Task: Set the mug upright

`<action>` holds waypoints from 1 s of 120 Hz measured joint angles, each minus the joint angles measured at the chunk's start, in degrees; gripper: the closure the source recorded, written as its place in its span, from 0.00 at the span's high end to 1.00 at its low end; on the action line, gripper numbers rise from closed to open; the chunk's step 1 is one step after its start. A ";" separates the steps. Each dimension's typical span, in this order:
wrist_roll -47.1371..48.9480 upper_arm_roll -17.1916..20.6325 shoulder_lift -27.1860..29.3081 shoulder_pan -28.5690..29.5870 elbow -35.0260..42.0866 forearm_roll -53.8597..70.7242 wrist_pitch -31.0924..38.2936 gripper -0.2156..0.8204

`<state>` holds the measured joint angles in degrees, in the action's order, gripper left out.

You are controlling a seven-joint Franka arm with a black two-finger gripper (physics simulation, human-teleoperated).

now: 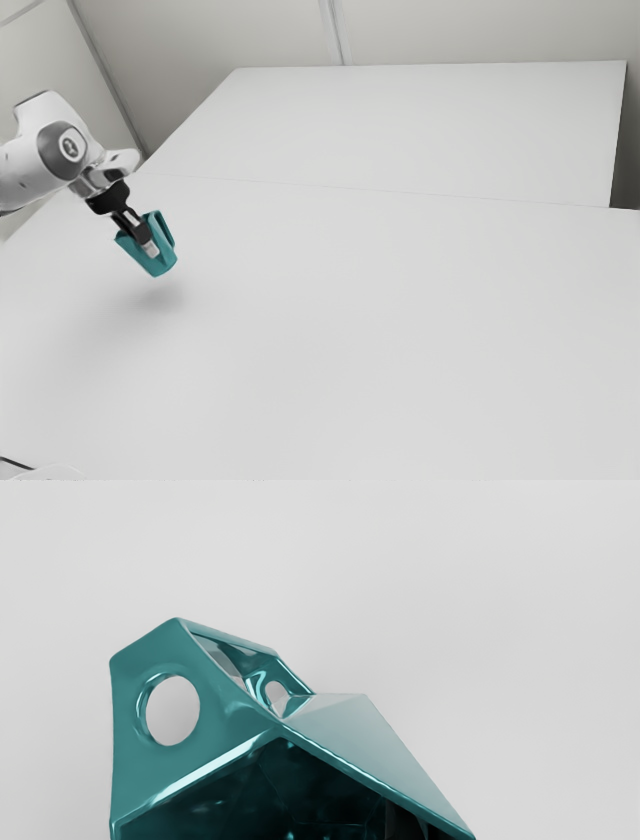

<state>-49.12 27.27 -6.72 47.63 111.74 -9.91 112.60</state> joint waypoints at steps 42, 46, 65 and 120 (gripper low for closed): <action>15.09 10.16 4.02 0.07 4.50 4.22 3.75 0.04; 16.28 10.96 3.97 -0.17 4.57 4.38 3.95 0.04; 21.27 13.48 3.83 -1.36 5.35 4.79 4.59 0.04; 31.18 16.58 3.84 -1.95 11.41 6.70 10.46 0.04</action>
<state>-17.93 43.85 -2.88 45.68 123.14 -3.21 123.06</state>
